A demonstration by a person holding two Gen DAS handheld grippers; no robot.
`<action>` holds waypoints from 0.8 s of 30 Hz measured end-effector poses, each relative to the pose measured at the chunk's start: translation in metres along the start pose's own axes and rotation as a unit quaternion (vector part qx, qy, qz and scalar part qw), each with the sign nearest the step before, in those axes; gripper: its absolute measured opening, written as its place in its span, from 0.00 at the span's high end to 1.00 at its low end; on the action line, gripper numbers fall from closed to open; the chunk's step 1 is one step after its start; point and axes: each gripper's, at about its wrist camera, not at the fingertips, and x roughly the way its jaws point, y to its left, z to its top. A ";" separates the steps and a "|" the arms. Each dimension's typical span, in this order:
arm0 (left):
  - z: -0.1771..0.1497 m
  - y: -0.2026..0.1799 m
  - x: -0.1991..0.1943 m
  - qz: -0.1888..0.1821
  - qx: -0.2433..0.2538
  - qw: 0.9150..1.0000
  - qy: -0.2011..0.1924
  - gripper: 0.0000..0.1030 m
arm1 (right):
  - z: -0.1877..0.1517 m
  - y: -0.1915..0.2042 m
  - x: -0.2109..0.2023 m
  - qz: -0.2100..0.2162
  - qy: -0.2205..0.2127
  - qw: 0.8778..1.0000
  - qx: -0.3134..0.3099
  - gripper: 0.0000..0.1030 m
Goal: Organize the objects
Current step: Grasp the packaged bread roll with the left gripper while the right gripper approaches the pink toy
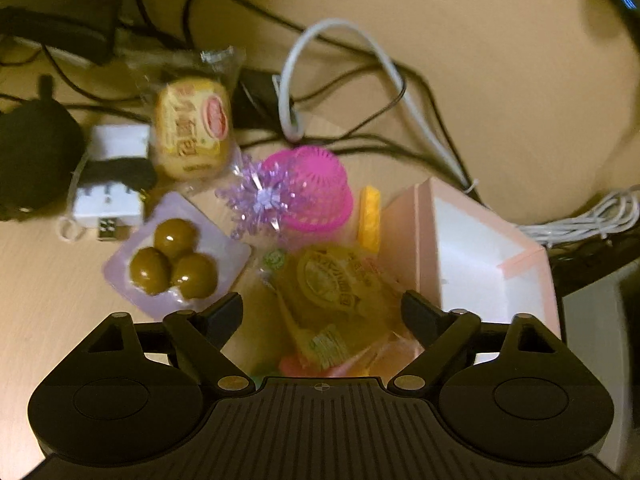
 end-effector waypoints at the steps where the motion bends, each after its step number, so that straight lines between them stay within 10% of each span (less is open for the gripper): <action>1: 0.002 0.002 0.004 -0.003 -0.007 1.000 0.003 0.09 | 0.002 -0.001 0.001 0.002 0.004 1.000 -0.002 0.00; 6: 0.001 0.013 0.015 -0.023 -0.015 1.000 0.011 0.16 | 0.006 -0.003 0.000 0.012 0.027 1.000 -0.003 0.00; 8: 0.000 0.014 0.014 -0.031 0.003 0.999 0.017 0.44 | 0.006 -0.002 -0.003 0.013 0.030 0.999 0.006 0.00; 16: -0.010 0.039 -0.032 -0.064 0.042 0.997 -0.024 0.46 | 0.014 0.040 -0.020 -0.019 -0.035 0.999 -0.027 0.00; 24: -0.060 0.103 -0.129 -0.016 0.146 0.982 -0.116 0.46 | 0.040 0.119 0.001 0.060 -0.015 0.998 -0.027 0.00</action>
